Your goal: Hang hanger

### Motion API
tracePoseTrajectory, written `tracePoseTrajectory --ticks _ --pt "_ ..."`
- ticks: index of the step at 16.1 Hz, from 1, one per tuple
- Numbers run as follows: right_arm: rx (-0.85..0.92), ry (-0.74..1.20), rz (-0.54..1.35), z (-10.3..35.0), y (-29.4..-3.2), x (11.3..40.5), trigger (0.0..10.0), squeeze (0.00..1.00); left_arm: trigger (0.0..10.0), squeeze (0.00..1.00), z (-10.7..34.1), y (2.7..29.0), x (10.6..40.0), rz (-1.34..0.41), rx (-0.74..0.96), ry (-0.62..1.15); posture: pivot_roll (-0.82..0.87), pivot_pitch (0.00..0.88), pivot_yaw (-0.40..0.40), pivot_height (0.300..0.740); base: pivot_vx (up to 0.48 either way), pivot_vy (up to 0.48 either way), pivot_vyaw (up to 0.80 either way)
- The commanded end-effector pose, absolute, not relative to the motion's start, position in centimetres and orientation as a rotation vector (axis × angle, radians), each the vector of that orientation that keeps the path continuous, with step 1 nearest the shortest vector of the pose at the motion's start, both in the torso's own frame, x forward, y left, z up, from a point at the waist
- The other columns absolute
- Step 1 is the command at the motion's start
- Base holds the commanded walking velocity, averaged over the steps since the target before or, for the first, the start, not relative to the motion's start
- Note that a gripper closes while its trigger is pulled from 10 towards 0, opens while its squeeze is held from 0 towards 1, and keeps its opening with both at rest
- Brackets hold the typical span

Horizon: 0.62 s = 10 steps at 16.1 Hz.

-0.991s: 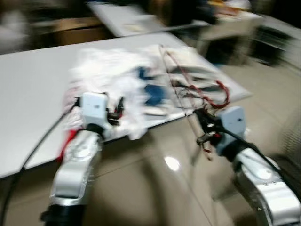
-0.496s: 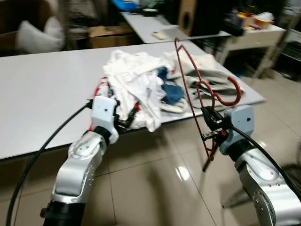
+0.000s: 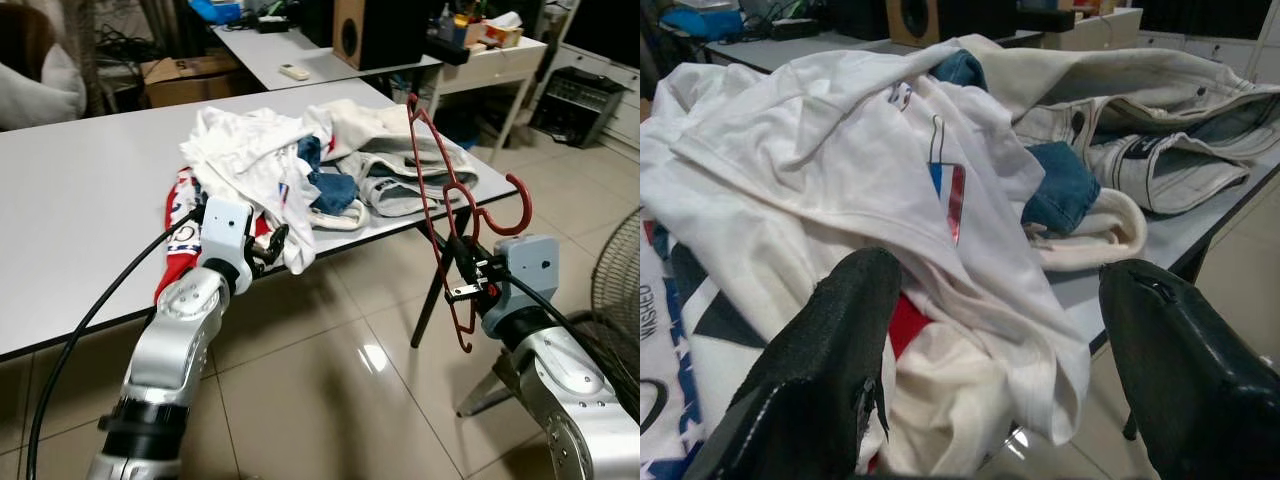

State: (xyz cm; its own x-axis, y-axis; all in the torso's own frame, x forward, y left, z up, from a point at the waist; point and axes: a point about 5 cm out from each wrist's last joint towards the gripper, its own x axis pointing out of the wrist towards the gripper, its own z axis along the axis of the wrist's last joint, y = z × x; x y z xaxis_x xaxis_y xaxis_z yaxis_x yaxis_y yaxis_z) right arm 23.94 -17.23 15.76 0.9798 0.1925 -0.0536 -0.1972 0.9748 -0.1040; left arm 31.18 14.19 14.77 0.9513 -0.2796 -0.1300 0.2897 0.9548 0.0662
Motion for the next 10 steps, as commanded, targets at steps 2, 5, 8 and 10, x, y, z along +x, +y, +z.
tracePoseTrajectory --ticks 2,5,8,10 --pt "-0.132 0.038 0.200 15.9 -17.3 24.1 10.0 0.00 10.0 0.00 14.9 14.0 31.8 -0.286 0.049 0.111 -0.14 0.006 0.032 0.740 0.000 0.000 0.00" --pt "-0.133 0.030 0.211 16.0 -17.1 24.3 10.0 0.00 10.0 0.00 14.2 13.8 32.7 -0.265 0.045 0.133 -0.15 0.007 0.025 0.740 0.000 0.000 0.00" --pt "-0.137 0.021 0.225 16.2 -17.0 24.4 10.0 0.00 10.0 0.00 13.6 14.1 34.4 -0.210 -0.043 0.167 -0.15 0.011 0.017 0.740 0.000 0.000 0.00" --pt "-0.142 0.019 0.229 16.3 -17.0 24.4 10.0 0.00 10.0 0.00 13.5 13.9 34.9 -0.233 -0.109 0.182 -0.16 0.014 0.016 0.740 0.000 0.000 0.00"
